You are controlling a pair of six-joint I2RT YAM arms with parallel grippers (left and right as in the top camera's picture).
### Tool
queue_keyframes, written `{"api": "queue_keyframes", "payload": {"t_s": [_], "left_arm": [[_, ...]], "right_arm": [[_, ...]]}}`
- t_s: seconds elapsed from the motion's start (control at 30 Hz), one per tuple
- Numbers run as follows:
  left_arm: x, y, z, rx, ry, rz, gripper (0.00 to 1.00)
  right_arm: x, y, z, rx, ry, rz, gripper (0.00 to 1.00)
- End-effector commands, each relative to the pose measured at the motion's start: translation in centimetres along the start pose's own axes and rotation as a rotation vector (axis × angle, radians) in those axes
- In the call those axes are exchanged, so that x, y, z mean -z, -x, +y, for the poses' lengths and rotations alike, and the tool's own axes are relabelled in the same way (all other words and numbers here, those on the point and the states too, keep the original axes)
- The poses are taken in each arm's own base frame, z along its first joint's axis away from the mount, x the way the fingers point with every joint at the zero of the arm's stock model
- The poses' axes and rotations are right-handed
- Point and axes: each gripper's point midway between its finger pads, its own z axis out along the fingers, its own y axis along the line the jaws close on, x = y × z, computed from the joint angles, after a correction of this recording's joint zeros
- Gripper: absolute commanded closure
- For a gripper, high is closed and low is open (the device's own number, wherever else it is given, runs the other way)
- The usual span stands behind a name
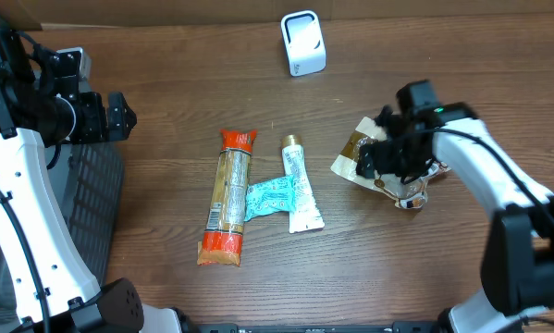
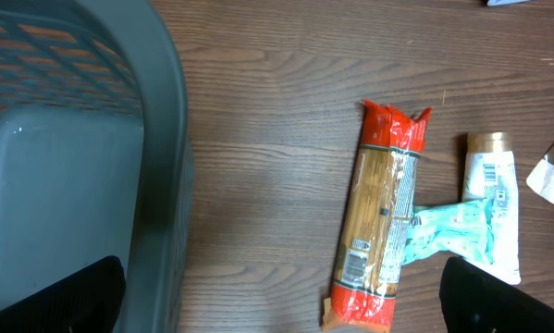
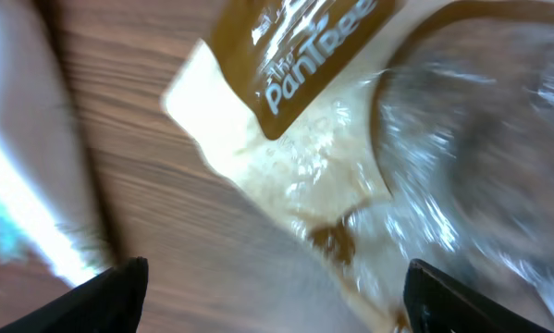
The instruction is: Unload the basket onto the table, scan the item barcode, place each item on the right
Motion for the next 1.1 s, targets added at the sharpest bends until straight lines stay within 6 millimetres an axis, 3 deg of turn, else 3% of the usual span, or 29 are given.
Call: {"api": "queue_keyframes", "payload": {"t_s": [0.0,0.2,0.3,0.43,0.63,0.83,0.97,1.07], "left_arm": [[-0.3,0.1,-0.2,-0.022,-0.018,0.004,0.00],[-0.3,0.1,-0.3,-0.022,-0.018,0.004,0.01],[-0.3,0.1,-0.2,-0.022,-0.018,0.004,0.00],[-0.3,0.1,-0.2,-0.022,-0.018,0.004,0.00],[-0.3,0.0,-0.3,-0.021,-0.018,0.004,0.00],[-0.3,0.0,-0.3,-0.021,-0.018,0.004,0.00],[-0.3,0.0,-0.3,-0.021,-0.018,0.004,0.01],[-0.3,0.0,-0.3,-0.021,-0.018,0.004,0.00]], "right_arm": [[3.6,-0.8,1.1,-0.221,0.034,-0.022,0.09],[1.1,-6.6,0.9,-0.277,-0.006,0.182,0.10],[-0.5,-8.0,0.1,-0.284,-0.021,0.210,0.11],[-2.0,-9.2,-2.7,-0.336,-0.153,0.201,0.14],[-2.4,-7.6,-7.0,-0.481,-0.359,0.050,0.19],[-1.3,-5.7,-10.2,-0.559,-0.475,-0.085,0.21],[-1.3,-4.6,-10.6,-0.595,-0.427,-0.119,0.23],[-2.0,-4.1,-9.0,-0.590,-0.260,-0.086,0.23]]}}
